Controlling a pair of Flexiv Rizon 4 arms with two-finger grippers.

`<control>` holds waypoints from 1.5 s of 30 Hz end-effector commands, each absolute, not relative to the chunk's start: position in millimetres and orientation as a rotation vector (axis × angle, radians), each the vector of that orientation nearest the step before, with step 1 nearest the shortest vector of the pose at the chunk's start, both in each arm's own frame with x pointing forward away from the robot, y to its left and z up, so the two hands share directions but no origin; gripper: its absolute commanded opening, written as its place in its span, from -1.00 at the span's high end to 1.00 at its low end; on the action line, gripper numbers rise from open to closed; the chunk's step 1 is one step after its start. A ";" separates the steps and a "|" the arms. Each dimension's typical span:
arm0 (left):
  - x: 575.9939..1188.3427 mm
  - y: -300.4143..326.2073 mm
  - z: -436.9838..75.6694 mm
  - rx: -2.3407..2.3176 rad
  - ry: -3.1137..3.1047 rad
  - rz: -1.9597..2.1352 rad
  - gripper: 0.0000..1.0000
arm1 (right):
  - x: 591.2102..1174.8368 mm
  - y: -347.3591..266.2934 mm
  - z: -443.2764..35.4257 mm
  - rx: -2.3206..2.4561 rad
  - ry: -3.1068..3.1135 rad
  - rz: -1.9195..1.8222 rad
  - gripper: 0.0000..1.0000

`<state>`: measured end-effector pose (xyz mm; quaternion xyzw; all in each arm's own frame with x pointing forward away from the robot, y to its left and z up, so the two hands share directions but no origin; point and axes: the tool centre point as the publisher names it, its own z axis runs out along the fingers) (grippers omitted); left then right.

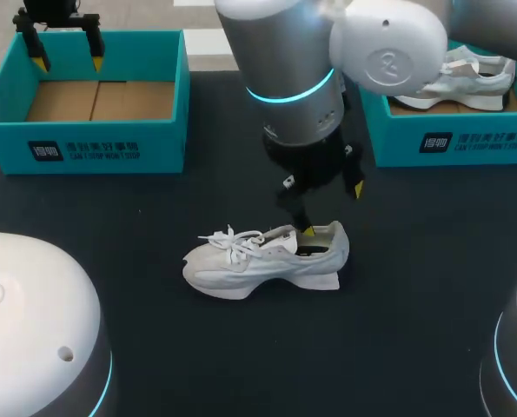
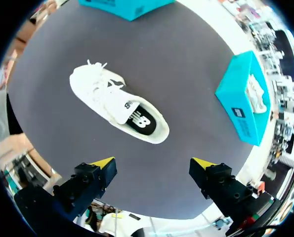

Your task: Take the shoe out of the shoebox, open the shoe tongue, remove and reinsert the insole, then place the shoe into the shoebox

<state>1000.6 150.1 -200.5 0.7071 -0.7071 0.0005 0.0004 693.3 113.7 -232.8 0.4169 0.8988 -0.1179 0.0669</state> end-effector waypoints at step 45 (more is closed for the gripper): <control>1000.3 150.0 -200.3 2.221 -2.221 0.001 -1.00 | 677.2 79.1 -219.0 0.082 2.944 0.851 -1.00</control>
